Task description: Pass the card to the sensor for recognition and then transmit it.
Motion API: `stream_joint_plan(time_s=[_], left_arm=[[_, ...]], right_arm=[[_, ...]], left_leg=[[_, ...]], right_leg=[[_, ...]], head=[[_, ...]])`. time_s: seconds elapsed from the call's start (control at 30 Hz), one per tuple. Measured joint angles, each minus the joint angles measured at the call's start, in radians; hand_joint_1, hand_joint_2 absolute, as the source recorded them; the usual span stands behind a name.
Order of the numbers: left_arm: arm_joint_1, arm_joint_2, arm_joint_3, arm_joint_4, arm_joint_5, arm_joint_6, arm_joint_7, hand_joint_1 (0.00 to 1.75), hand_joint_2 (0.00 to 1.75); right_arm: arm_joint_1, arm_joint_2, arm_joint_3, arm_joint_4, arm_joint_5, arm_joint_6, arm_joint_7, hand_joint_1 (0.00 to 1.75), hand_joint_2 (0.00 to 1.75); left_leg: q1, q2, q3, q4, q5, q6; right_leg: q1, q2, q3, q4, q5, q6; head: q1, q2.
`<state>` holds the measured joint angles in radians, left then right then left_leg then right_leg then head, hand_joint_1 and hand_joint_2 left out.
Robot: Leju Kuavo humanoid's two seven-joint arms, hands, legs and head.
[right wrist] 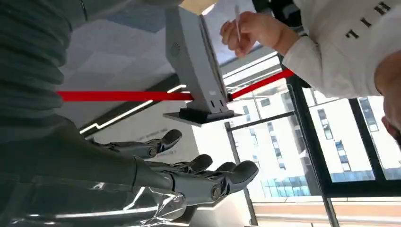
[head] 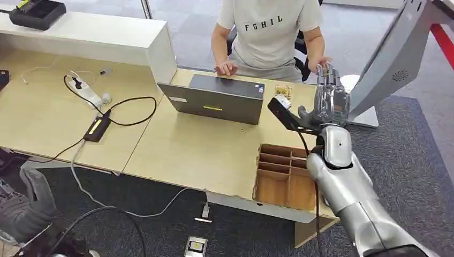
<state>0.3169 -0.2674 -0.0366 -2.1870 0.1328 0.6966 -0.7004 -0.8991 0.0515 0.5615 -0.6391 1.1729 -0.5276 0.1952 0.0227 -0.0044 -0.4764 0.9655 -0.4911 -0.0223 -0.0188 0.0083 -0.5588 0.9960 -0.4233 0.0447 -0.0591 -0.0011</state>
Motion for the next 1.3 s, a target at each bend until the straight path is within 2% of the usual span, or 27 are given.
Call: stream_joint_plan(time_s=[0.1, 0.2, 0.27, 0.37, 0.47, 0.57, 0.77, 0.9, 1.03, 1.3], left_arm=[[0.01, 0.0, 0.001, -0.002, 0.0, 0.0, 0.0, 0.0, 1.75], [0.016, 0.007, 0.004, -0.002, 0.001, 0.0, 0.0, 0.0, 1.75], [0.017, 0.014, 0.005, -0.002, 0.002, 0.0, 0.0, 0.0, 1.75], [0.025, 0.024, 0.008, -0.003, 0.004, 0.0, 0.0, 0.0, 1.75], [0.031, 0.031, 0.009, -0.01, 0.004, 0.0, 0.0, 0.0, 1.75], [0.033, 0.035, 0.01, -0.011, 0.004, 0.0, 0.0, 0.0, 1.75], [0.036, 0.042, 0.01, -0.017, 0.003, 0.0, 0.0, 0.0, 1.75], [0.051, 0.043, 0.01, -0.026, -0.013, 0.0, 0.0, 0.0, 1.75], [0.061, 0.042, 0.01, -0.037, -0.019, 0.0, 0.0, 0.0, 1.75], [0.063, 0.041, 0.014, -0.045, 0.0, 0.0, 0.0, 0.0, 1.75]], right_arm=[[0.09, -0.033, -0.023, -0.157, -0.183, 0.077, -0.058, 0.0, 1.75], [0.252, -0.093, -0.056, -0.399, -0.512, 0.21, -0.095, 0.0, 1.75], [0.37, -0.143, -0.082, -0.563, -0.705, 0.264, -0.114, 0.0, 1.75], [0.544, -0.21, -0.102, -0.773, -0.818, 0.305, -0.129, 0.0, 1.75], [0.648, -0.261, -0.108, -0.915, -0.835, 0.32, -0.131, 0.0, 1.75], [0.708, -0.302, -0.114, -1.03, -0.838, 0.321, -0.131, 0.0, 1.75], [0.759, -0.352, -0.116, -1.171, -0.84, 0.335, -0.122, 0.0, 1.75], [0.784, -0.364, -0.11, -1.184, -0.841, 0.34, -0.116, 0.0, 1.75], [0.778, -0.375, -0.099, -1.18, -0.788, 0.308, -0.119, 0.0, 1.75], [0.725, -0.381, -0.056, -1.154, -0.515, 0.197, -0.088, 0.0, 1.75]], left_leg=[[0.0, -0.001, 0.001, 0.0, 0.0, 0.0], [0.0, -0.002, 0.0, 0.0, -0.001, 0.001], [0.0, -0.003, 0.0, 0.0, -0.001, 0.001], [0.0, -0.001, 0.0, 0.0, -0.003, 0.001], [0.0, 0.001, -0.001, -0.001, -0.003, 0.001], [0.0, 0.001, -0.001, -0.001, -0.003, 0.001], [0.0, 0.001, -0.001, -0.001, -0.003, 0.001], [0.0, 0.001, -0.001, -0.001, -0.002, 0.001], [0.0, 0.001, -0.002, -0.001, -0.003, 0.001], [0.0, 0.001, -0.002, -0.001, -0.002, 0.001]], right_leg=[[0.0, 0.0, 0.0, -0.001, 0.0, 0.0], [0.0, -0.003, 0.001, -0.002, -0.001, 0.001], [0.0, -0.003, 0.001, -0.002, -0.001, 0.001], [0.0, -0.001, 0.001, -0.002, -0.001, 0.0], [0.0, 0.001, 0.0, -0.002, -0.001, 0.0], [0.0, 0.001, 0.0, -0.002, -0.001, 0.0], [0.0, 0.001, 0.001, -0.002, -0.001, 0.0], [0.0, 0.001, 0.002, -0.002, -0.001, 0.0], [0.0, 0.001, 0.002, -0.002, -0.001, 0.0], [0.0, 0.0, 0.002, -0.002, -0.001, 0.0]], head=[[0.0, 0.0], [0.0, 0.0], [0.0, 0.0], [0.0, 0.0], [0.0, 0.0], [0.0, 0.0], [0.0, 0.0], [0.0, 0.0], [0.0, 0.0], [0.0, 0.0]])
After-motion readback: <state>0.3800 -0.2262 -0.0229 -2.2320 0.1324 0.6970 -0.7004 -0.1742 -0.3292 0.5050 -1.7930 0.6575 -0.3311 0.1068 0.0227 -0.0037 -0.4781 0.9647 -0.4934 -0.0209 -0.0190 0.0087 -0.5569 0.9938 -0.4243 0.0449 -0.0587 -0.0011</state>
